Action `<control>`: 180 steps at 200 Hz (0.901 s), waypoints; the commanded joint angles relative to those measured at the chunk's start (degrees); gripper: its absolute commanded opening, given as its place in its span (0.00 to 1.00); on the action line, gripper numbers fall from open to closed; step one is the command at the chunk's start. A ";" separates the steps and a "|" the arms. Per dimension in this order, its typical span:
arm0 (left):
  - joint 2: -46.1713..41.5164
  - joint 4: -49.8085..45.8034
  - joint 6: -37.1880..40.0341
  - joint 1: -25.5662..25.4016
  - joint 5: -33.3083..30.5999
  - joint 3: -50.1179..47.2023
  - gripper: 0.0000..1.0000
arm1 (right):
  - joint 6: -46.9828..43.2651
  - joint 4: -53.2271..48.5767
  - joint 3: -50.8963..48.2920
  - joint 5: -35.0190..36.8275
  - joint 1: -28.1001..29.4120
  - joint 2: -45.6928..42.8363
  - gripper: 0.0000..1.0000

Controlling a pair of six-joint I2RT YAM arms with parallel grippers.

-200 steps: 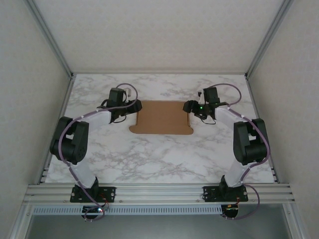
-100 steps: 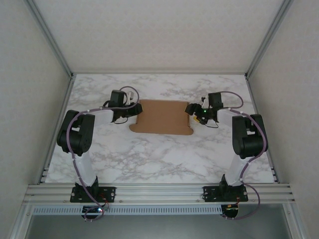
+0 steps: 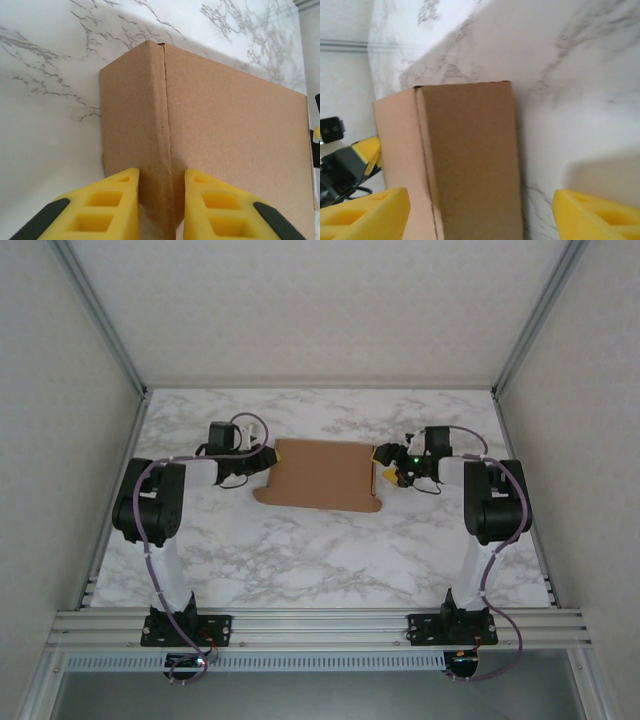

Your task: Fold the paper box

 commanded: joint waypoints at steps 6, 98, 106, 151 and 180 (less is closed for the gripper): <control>5.36 -8.10 1.91 1.00 -3.94 -1.45 0.01 | 0.96 0.10 0.43 -6.71 2.69 3.19 0.75; 6.42 -7.39 1.52 1.07 -2.70 -1.98 0.00 | 11.23 10.93 -2.32 -13.29 6.06 -0.57 0.73; 6.49 -7.63 1.69 1.06 -2.85 -1.89 0.00 | 12.42 11.87 -2.31 -13.86 6.10 -1.41 0.73; 6.21 -8.36 2.05 1.78 -3.41 -2.28 0.00 | 10.26 3.51 -1.62 -9.72 5.79 -5.93 0.73; 6.40 -8.15 2.04 2.46 -3.12 -2.59 0.00 | 3.09 -6.97 -0.38 -3.27 5.68 -6.81 0.73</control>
